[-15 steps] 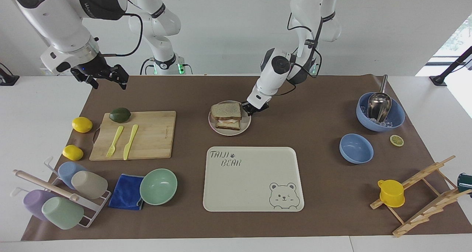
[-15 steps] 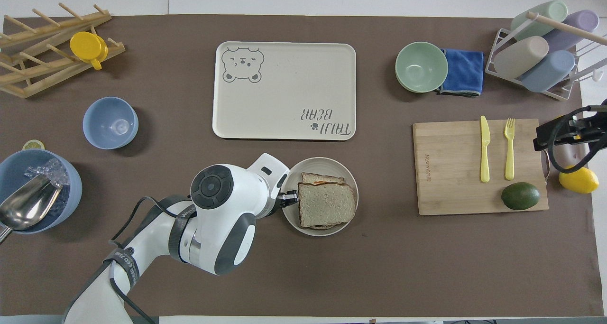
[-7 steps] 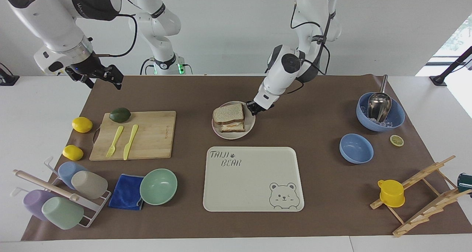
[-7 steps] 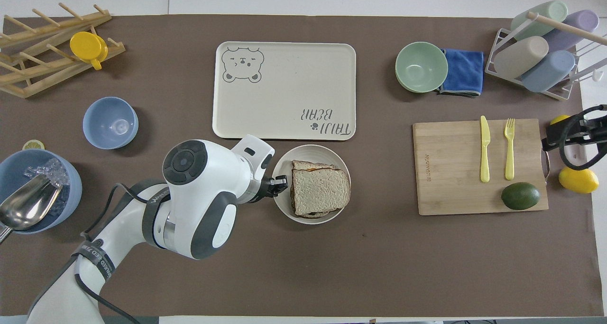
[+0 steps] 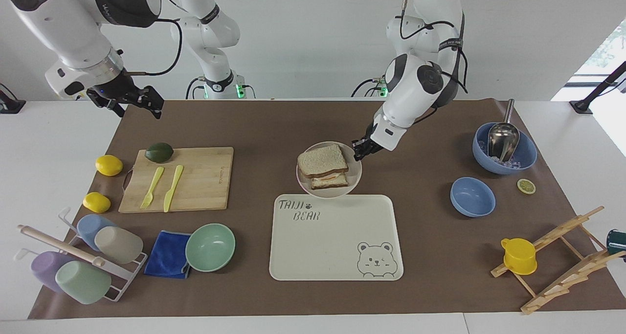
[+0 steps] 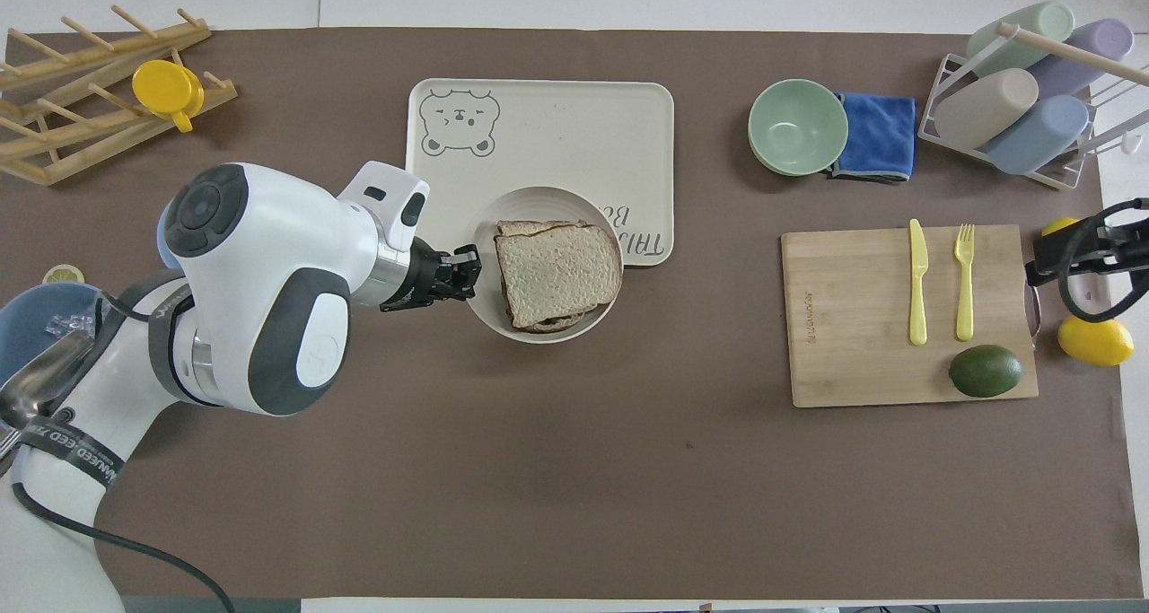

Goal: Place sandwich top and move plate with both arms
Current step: 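Slide the white plate with the left gripper onto the bear tray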

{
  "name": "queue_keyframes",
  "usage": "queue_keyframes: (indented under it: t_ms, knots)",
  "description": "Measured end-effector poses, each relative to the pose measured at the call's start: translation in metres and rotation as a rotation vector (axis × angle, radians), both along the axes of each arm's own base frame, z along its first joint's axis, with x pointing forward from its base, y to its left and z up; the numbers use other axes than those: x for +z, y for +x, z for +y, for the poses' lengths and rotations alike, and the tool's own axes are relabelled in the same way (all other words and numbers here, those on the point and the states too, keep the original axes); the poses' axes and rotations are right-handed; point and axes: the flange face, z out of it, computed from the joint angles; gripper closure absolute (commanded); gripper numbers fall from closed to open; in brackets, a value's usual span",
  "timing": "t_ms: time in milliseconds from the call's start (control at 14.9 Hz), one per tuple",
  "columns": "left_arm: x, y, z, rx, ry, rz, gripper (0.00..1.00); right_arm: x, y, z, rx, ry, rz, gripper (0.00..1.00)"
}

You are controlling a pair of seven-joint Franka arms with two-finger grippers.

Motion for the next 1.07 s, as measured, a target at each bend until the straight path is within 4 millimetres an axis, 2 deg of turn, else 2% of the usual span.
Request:
queue_keyframes:
  t_ms: [134, 268, 402, 669, 870, 1071]
  knots:
    - [0.007, 0.025, 0.010, 0.032, -0.010, -0.023, 1.00, 0.000, 0.000, 0.000, 0.000, 0.000, 0.000, 0.00]
    - [0.004, 0.045, 0.012, 0.049, -0.013, -0.033, 1.00, 0.000, 0.000, 0.000, 0.000, 0.000, 0.000, 0.00]
    - [-0.011, 0.064, 0.005, 0.056, -0.015, -0.024, 1.00, 0.000, 0.000, 0.000, 0.000, 0.000, 0.000, 0.00]
    - [-0.057, 0.103, -0.011, 0.073, -0.013, -0.012, 1.00, 0.000, 0.000, 0.000, 0.000, 0.000, 0.000, 0.00]
    - [-0.081, 0.113, -0.013, 0.088, -0.006, -0.022, 1.00, 0.000, 0.000, 0.000, 0.000, 0.000, 0.000, 0.00]
    - [-0.086, 0.113, -0.012, 0.091, -0.004, -0.018, 1.00, 0.000, 0.000, 0.000, 0.000, 0.000, 0.000, 0.00]
